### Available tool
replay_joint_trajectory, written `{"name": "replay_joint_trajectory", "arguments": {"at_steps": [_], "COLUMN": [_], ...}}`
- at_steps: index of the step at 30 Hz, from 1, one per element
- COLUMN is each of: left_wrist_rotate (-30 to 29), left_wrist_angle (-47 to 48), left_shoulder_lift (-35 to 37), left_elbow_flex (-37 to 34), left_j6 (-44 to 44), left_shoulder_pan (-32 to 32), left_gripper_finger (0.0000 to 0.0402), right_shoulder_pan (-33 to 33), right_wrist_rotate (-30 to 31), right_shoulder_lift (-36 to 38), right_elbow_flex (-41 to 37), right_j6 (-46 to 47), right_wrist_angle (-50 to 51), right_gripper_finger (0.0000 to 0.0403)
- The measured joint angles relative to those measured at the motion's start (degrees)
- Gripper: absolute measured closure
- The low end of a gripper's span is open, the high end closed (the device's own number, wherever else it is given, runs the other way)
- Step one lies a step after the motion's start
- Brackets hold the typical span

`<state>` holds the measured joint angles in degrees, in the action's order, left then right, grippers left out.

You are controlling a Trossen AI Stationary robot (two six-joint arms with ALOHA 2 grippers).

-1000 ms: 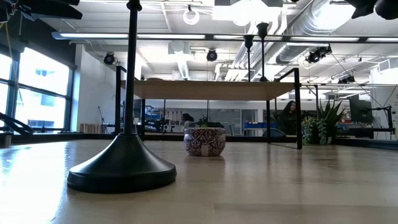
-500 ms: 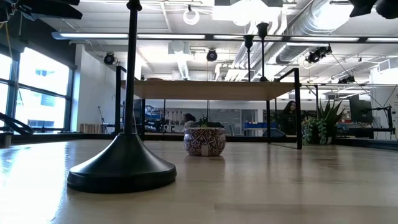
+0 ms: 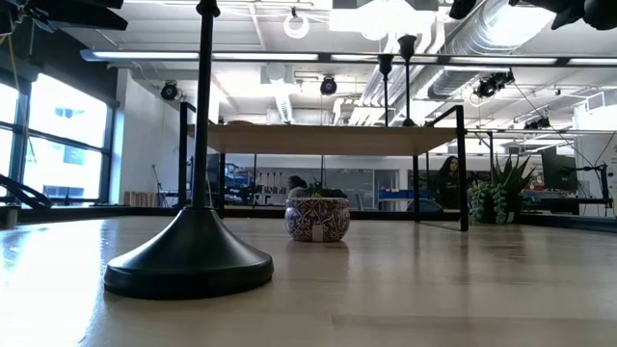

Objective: Pick & Place candle stick holders
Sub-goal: Put the blue patterned scented candle on the shelf

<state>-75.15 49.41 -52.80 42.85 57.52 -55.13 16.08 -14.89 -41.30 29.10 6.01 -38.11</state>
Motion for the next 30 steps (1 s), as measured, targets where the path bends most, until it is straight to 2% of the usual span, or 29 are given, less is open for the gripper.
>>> {"name": "replay_joint_trajectory", "arguments": {"at_steps": [6,19,30], "left_wrist_rotate": [0.28,0.42,0.94], "left_wrist_angle": [0.07,0.15,0.17], "left_shoulder_lift": [0.00,0.00,0.00], "left_elbow_flex": [0.00,0.00,0.00], "left_j6": [-0.22,-0.21,-0.20], "left_shoulder_pan": [0.02,0.02,0.01], "left_gripper_finger": [0.0133,0.0133,0.0133], "right_shoulder_pan": [0.00,-0.02,-0.02], "right_wrist_rotate": [-6.50,-5.12,-4.73], "right_shoulder_lift": [0.00,0.02,0.00], "right_elbow_flex": [0.00,0.00,0.00], "right_j6": [-3.93,-5.87,-4.82], "right_wrist_angle": [0.77,2.31,3.25], "right_gripper_finger": [0.0210,0.0209,0.0160]}}
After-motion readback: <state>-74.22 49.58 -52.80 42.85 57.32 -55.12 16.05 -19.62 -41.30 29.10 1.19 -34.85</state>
